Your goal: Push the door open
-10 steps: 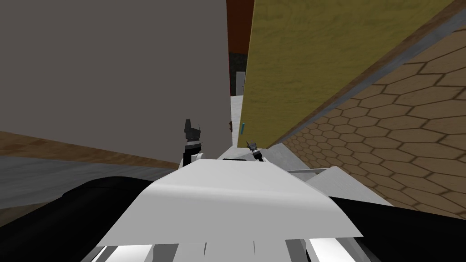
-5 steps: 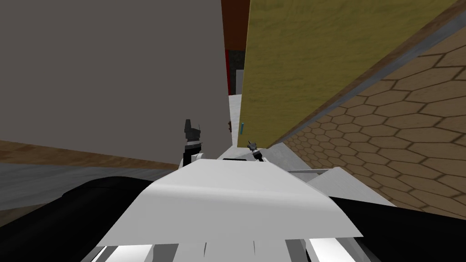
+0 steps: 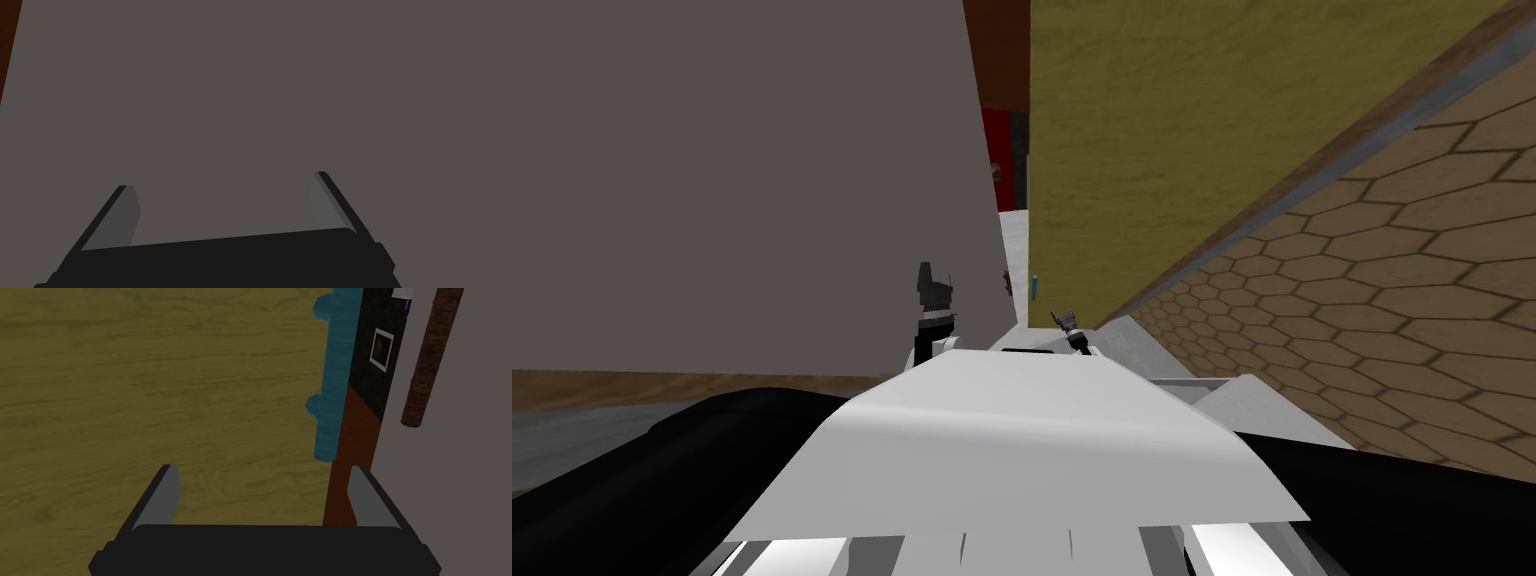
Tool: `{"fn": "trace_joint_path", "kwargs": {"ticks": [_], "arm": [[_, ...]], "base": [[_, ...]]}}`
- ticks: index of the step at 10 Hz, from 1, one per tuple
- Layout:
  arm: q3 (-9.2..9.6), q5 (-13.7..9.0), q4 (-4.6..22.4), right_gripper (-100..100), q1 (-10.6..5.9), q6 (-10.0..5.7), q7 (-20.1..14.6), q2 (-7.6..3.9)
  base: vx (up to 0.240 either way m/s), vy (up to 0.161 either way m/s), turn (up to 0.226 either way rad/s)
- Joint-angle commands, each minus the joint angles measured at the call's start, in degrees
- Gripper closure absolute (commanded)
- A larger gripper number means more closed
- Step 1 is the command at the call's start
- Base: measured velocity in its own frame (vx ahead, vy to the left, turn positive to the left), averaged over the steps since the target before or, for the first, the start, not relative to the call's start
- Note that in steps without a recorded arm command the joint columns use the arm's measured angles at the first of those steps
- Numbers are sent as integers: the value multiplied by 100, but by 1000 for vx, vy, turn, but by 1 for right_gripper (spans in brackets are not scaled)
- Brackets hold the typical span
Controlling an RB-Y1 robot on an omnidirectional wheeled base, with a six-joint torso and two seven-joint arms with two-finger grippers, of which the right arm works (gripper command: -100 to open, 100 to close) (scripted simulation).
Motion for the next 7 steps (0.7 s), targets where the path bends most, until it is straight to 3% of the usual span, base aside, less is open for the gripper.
{"fn": "trace_joint_path", "kwargs": {"ticks": [1, 7], "arm": [[-8, -3, 10, -100, -9, 2, 14, 2], [-47, -20, 52, -100, -48, 12, 75, 10]], "base": [[134, -171, -57], [149, -163, -58]]}}
